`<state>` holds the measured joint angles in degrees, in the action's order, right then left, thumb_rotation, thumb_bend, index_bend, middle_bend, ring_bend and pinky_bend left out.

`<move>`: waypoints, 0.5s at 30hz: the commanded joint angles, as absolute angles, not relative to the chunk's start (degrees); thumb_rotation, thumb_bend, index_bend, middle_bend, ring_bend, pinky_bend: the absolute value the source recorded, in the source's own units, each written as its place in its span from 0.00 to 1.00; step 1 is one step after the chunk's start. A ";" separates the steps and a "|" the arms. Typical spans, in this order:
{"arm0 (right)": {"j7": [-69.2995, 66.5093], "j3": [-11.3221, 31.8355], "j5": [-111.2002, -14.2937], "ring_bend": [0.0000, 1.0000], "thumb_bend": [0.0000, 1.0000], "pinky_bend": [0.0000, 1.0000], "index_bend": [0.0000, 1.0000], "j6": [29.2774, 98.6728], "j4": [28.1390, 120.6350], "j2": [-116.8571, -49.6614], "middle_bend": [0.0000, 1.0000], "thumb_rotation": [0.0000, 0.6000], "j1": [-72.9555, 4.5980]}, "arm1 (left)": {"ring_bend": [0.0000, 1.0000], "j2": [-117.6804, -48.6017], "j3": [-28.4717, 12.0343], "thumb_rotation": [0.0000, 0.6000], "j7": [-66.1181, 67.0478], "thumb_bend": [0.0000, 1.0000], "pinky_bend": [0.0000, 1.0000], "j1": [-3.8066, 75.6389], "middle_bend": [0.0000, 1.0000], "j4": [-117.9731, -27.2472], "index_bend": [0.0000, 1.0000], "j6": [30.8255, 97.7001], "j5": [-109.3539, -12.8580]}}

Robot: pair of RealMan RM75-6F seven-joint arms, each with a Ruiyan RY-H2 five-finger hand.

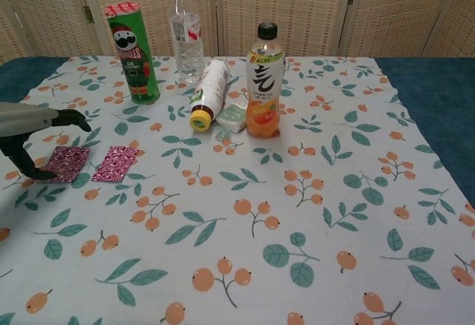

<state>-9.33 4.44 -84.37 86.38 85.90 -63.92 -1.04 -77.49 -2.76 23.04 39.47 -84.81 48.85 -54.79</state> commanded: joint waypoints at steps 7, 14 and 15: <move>-10.19 4.44 -84.06 0.00 0.19 0.00 0.00 86.28 85.03 -64.06 0.00 0.83 -0.87 | 0.00 -79.22 -3.36 1.00 26.21 0.33 0.00 42.43 0.00 -85.89 0.16 47.81 -55.01; -10.72 4.41 -83.66 0.00 0.19 0.00 0.00 85.86 84.31 -64.39 0.00 0.82 -0.83 | 0.00 -81.14 -3.21 1.00 29.08 0.33 0.00 44.82 0.00 -83.35 0.14 45.55 -51.05; -10.74 4.43 -83.63 0.00 0.19 0.00 0.00 85.81 84.24 -64.43 0.00 0.82 -0.86 | 0.00 -81.40 -3.19 1.00 29.36 0.33 0.00 45.08 0.00 -83.03 0.14 45.31 -50.48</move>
<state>-10.73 4.43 -83.64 85.81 84.24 -64.43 -0.85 -80.98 -3.24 28.97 44.66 -83.49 45.68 -51.04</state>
